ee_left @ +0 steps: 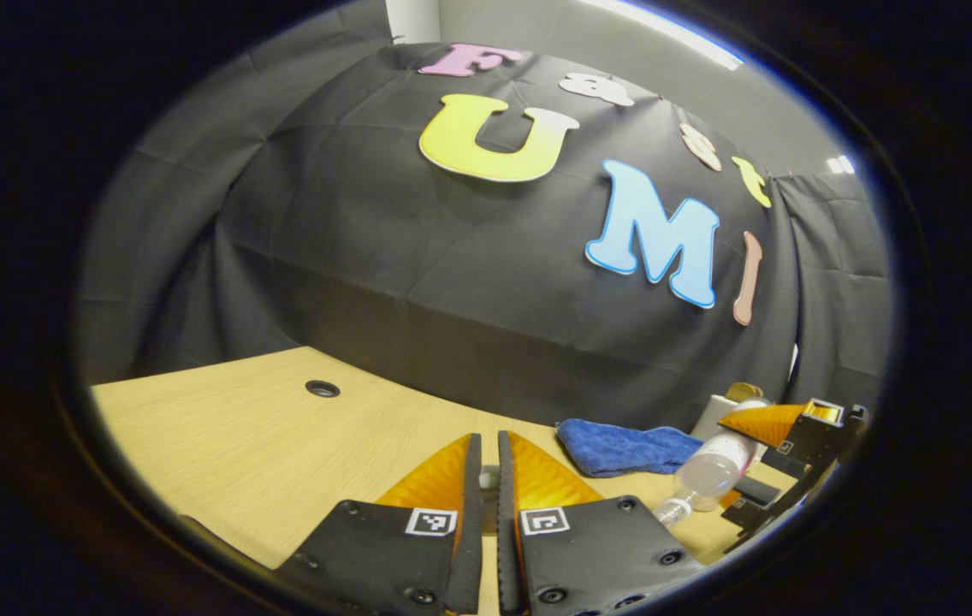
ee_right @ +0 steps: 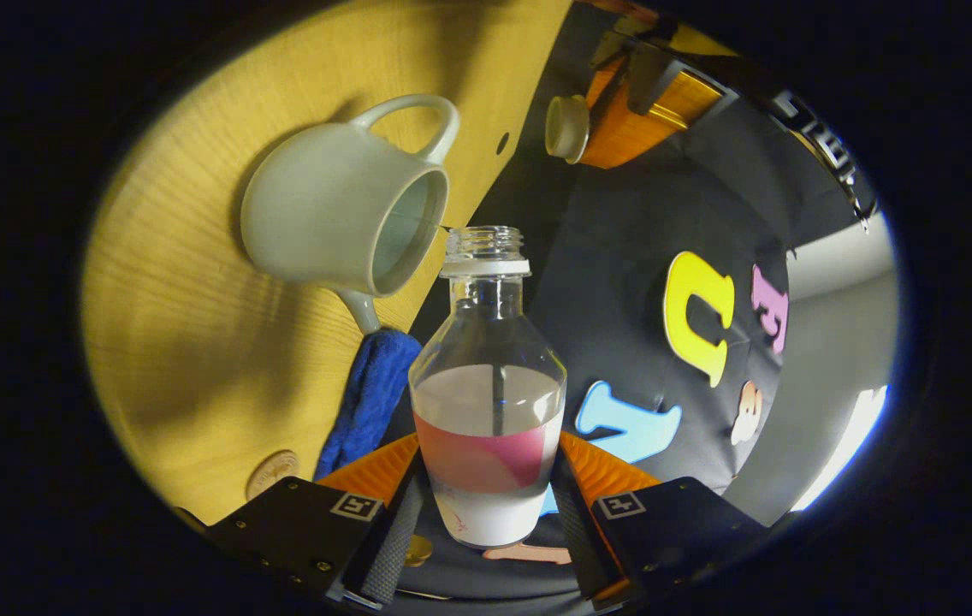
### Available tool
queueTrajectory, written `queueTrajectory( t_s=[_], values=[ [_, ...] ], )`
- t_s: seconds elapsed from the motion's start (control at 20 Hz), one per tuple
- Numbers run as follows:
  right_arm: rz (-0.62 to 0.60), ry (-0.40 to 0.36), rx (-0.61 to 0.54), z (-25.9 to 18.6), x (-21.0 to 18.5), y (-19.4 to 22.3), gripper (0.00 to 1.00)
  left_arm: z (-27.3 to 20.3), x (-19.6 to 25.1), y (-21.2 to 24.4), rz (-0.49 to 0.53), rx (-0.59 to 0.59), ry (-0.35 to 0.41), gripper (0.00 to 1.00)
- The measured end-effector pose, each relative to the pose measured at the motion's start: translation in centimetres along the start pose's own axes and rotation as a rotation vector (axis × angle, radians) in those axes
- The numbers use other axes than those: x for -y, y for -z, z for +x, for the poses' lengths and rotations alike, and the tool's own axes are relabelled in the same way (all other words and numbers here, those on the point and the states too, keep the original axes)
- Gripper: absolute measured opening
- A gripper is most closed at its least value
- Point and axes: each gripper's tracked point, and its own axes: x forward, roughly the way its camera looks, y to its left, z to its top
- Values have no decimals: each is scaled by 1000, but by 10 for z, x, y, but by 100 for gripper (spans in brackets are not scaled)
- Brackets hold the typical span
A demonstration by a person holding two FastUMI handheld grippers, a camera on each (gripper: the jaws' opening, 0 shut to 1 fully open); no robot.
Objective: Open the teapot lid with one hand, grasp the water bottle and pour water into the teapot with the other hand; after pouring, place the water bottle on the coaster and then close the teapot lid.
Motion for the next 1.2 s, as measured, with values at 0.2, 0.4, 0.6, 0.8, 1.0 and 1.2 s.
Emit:
queueTrajectory(
  t_s=[0.2,0.4,0.6,0.8,1.0,1.2],
  values=[
    [155,-56,-20,6,-3,14,76,-3,-6,-11,0,27,-13,14],
    [309,-57,-50,7,-5,32,76,-8,-12,-21,-8,54,-25,14],
    [612,-115,-83,-7,-23,46,76,-7,-13,-19,-8,49,-33,14],
    [906,-169,-85,-9,-20,47,76,-5,-13,-16,-7,42,-38,14],
    [1194,-225,-88,-5,-23,53,77,-5,-13,-12,-1,30,-39,15],
    [1438,-219,-102,5,-23,73,76,-4,-7,-10,17,24,-33,13]
  ],
)
